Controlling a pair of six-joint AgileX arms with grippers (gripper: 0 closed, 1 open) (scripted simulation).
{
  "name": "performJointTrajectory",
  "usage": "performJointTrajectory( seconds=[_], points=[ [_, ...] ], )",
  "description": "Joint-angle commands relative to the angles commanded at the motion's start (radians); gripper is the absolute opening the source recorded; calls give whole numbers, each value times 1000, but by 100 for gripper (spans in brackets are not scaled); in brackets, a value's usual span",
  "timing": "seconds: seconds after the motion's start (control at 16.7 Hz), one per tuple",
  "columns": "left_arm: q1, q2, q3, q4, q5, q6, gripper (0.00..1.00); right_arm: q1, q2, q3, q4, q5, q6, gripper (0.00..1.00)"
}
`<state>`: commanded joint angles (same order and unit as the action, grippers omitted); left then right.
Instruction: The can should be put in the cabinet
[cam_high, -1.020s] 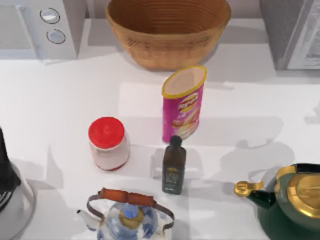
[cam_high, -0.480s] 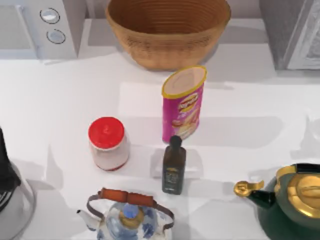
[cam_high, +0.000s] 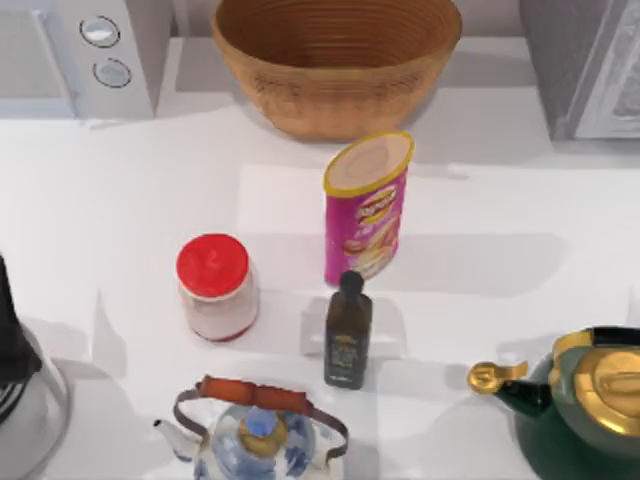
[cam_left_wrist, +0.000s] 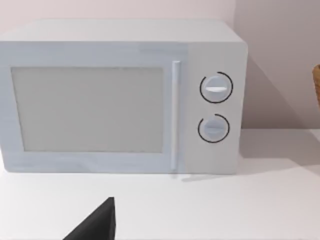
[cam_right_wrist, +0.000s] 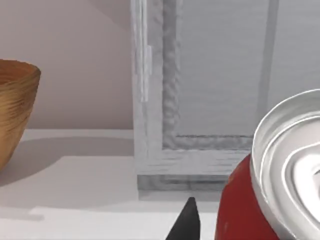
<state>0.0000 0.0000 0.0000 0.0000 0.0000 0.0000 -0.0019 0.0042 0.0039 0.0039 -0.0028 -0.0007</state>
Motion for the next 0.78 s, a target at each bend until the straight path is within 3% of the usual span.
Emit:
performJointTrajectory(
  seconds=[0.42,0.78],
  points=[
    [0,0,0,0,0,0,100,-2,4,7,-2,2,0,0],
    [0,0,0,0,0,0,100,-1,113,232,-20,32,-21,0]
  ],
)
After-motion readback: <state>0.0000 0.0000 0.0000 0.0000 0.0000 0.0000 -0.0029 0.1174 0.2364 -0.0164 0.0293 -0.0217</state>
